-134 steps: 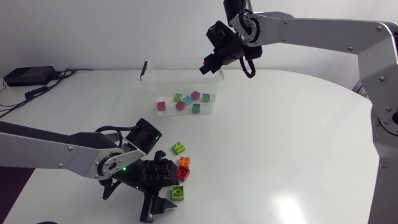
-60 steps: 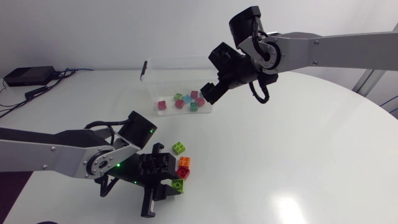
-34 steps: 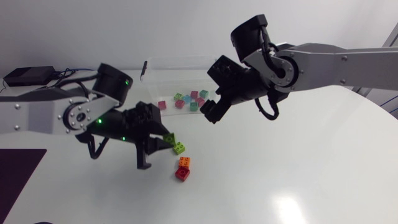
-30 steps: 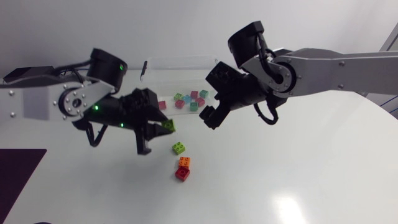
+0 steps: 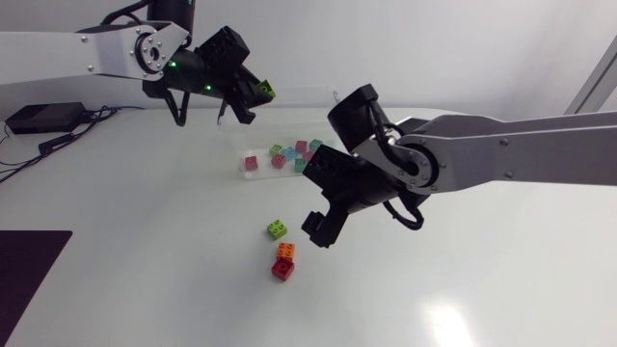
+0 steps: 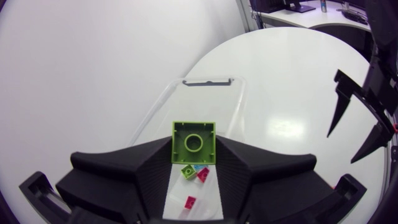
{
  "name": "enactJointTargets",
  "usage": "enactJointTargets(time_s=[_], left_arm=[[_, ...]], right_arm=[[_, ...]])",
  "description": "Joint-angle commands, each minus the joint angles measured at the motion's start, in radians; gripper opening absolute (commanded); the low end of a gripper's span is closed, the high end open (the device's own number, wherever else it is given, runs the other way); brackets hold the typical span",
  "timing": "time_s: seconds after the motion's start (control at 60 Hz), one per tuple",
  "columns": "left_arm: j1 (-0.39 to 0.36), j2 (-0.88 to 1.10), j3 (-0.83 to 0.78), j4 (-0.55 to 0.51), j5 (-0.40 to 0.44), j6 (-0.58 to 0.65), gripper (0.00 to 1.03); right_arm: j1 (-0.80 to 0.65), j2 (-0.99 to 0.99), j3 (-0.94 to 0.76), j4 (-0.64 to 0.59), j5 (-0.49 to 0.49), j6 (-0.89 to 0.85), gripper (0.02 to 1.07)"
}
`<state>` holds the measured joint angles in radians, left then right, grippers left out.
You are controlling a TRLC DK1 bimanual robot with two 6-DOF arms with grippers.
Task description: Place the duplo bricks in the container
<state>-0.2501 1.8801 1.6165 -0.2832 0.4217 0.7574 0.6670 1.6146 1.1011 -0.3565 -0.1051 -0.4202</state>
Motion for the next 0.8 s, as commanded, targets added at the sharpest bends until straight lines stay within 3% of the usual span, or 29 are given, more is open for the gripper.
enactJointTargets(time_s=[0.0,0.333,0.4,0.567,0.617,0.783], left_arm=[[0.021,0.086,0.085,0.003,-0.001,-0.029,0.24],[0.061,0.244,0.201,-0.002,-0.023,-0.033,0.26],[0.066,0.260,0.206,-0.002,-0.029,-0.032,0.39],[0.078,0.260,0.197,-0.005,-0.031,-0.029,0.90],[0.083,0.251,0.191,-0.005,-0.031,-0.029,0.98],[0.092,0.185,0.138,-0.004,-0.027,-0.027,0.99]], right_arm=[[0.025,0.013,-0.030,-0.019,-0.008,-0.023,1.02],[0.069,0.077,-0.021,-0.033,-0.008,-0.025,1.02],[0.079,0.088,-0.021,-0.033,-0.008,-0.020,1.02],[0.103,0.123,-0.012,-0.036,-0.007,-0.009,1.02],[0.109,0.137,-0.009,-0.036,-0.005,-0.008,1.02],[0.126,0.168,0.009,-0.042,0.004,-0.006,1.02]])
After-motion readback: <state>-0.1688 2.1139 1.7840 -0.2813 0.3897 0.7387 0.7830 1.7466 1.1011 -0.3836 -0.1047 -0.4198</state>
